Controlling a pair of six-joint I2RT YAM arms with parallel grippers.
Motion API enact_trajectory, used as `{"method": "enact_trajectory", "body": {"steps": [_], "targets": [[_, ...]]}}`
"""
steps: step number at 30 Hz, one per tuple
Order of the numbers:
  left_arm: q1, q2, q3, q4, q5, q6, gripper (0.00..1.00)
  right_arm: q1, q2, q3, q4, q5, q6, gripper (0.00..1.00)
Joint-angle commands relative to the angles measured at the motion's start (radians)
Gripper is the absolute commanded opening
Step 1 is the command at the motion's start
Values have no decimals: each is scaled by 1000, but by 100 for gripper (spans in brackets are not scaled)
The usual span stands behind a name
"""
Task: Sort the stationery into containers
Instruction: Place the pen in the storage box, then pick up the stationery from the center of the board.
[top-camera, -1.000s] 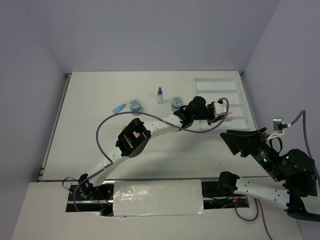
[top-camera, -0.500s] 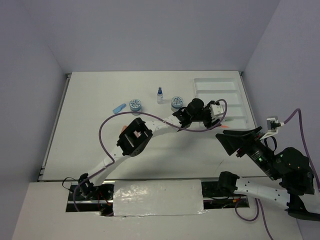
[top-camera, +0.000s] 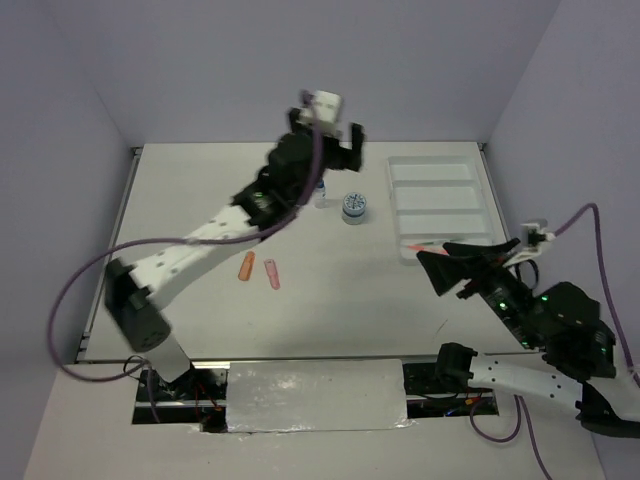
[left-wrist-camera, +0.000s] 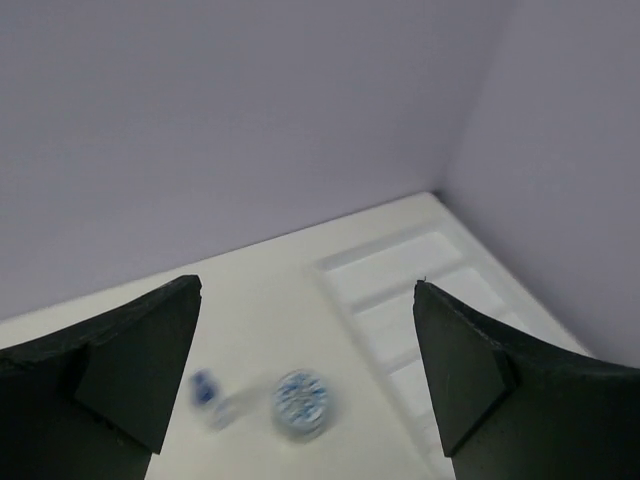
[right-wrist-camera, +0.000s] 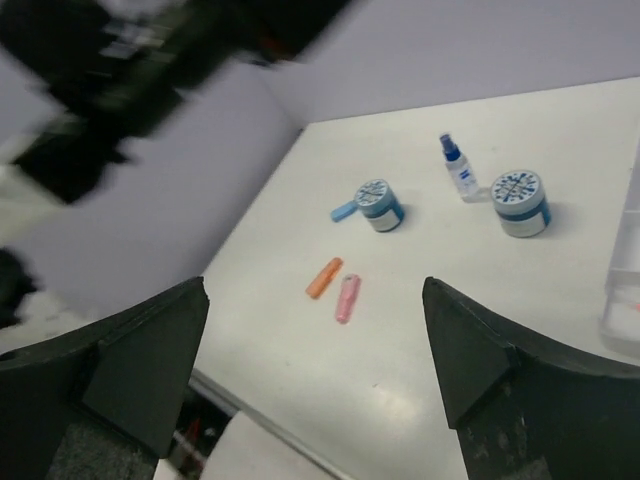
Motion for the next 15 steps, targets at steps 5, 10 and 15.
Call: {"method": "enact_trajectory", "body": {"steps": [5,10,15], "targets": [[273,-620,-284,-773,-460,-446,99,-18,597,56,130,-12,-50,100],[296,-1050,-475,-896,-346,-396,99,-49,1015,195,267,-207,-58,100],[299,-1021,-568,-1134,-421,-405,99,-56,1410,448,164,-280,-38,99]]}}
